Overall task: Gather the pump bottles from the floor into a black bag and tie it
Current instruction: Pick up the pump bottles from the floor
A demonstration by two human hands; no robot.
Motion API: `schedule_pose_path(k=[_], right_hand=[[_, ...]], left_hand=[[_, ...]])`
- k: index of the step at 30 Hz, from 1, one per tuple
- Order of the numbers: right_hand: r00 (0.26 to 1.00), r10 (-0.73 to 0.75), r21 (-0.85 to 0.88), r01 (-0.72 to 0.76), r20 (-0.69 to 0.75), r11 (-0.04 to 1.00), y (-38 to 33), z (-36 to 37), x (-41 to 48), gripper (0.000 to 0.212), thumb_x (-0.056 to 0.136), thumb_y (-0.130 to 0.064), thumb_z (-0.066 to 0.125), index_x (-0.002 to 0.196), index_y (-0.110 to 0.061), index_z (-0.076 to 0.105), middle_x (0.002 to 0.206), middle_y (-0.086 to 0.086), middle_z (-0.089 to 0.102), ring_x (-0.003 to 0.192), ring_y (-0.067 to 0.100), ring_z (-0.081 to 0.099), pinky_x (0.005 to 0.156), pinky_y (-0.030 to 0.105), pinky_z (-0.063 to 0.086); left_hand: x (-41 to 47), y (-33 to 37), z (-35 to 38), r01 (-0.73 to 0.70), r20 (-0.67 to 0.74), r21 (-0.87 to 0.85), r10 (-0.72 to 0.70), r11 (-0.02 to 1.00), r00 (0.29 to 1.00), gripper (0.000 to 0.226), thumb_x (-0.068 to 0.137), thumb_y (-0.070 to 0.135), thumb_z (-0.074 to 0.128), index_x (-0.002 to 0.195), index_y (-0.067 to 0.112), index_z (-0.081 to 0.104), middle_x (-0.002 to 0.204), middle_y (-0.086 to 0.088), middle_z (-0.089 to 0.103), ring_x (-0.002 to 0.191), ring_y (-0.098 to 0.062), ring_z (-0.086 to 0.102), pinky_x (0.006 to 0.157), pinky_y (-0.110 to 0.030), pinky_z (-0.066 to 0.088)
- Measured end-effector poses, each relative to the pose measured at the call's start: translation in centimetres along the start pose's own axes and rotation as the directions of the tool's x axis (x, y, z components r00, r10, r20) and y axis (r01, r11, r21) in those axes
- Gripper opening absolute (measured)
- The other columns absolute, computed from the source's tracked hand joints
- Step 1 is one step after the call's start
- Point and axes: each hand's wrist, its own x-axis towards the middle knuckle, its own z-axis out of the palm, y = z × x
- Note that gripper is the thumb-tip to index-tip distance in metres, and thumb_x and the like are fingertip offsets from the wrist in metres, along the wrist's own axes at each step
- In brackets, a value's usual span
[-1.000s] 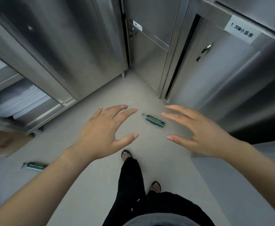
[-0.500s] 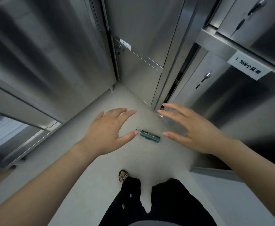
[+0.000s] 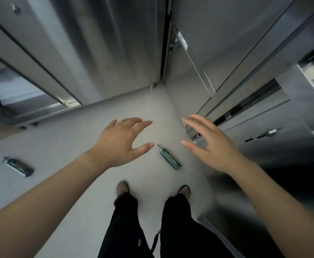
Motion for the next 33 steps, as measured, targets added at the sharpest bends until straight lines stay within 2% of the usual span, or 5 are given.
schedule_pose_path(k=[5,11,19,24,33], right_hand=[[0.996,-0.045,0.005,0.045,0.071,0.999,4.6,2.7,4.2,0.057,0.084,-0.050,0.055,0.137,-0.031,0.043,0.147,-0.006,0.036,0.135,0.008,0.033,0.107,0.021,0.024],[0.997,-0.045,-0.022,0.046,0.070,0.999,12.3,13.4,8.0,0.052,0.085,-0.036,0.064,0.133,-0.021,0.050,0.144,0.005,0.042,0.133,0.021,0.036,0.104,0.016,0.018],[0.993,0.018,-0.046,-0.013,0.115,0.999,29.8,33.4,12.2,0.054,0.085,-0.045,0.059,0.136,-0.031,0.045,0.146,-0.002,0.038,0.134,0.016,0.032,0.104,0.030,0.028],[0.973,-0.017,-0.173,0.058,0.229,0.983,42.0,45.1,14.6,0.061,0.086,-0.050,0.055,0.141,-0.030,0.038,0.151,0.004,0.033,0.138,0.022,0.030,0.109,0.039,0.032],[0.972,0.042,-0.186,0.002,0.231,0.983,53.9,57.5,18.3,0.078,0.082,-0.058,0.055,0.146,-0.041,0.013,0.157,-0.007,0.010,0.141,0.016,0.020,0.107,0.033,0.029]], left_hand=[[2.9,-1.2,4.0,0.124,0.012,-0.061,-0.124,0.990,0.992,0.071,0.082,0.069,0.026,0.142,0.032,0.035,0.141,0.004,0.048,0.128,-0.019,0.045,0.106,-0.048,0.036],[6.9,-5.9,15.3,0.167,0.071,-0.102,-0.160,0.981,0.985,0.060,0.089,0.060,0.040,0.142,0.033,0.034,0.142,0.004,0.047,0.126,-0.019,0.048,0.103,-0.037,0.038],[15.4,-13.3,39.4,0.164,0.164,-0.097,-0.147,0.982,0.975,0.062,0.088,0.062,0.039,0.143,0.034,0.032,0.144,0.004,0.045,0.128,-0.018,0.046,0.103,-0.040,0.039],[21.9,-18.6,54.8,0.082,0.197,-0.008,-0.078,0.997,0.977,0.064,0.088,0.062,0.038,0.144,0.032,0.032,0.148,0.000,0.040,0.131,-0.020,0.043,0.106,-0.043,0.036],[25.6,-24.8,72.8,0.098,0.209,0.104,-0.118,0.990,0.971,0.072,0.088,0.065,0.036,0.149,0.031,0.018,0.160,-0.002,0.011,0.146,-0.021,0.013,0.115,-0.044,0.023]])
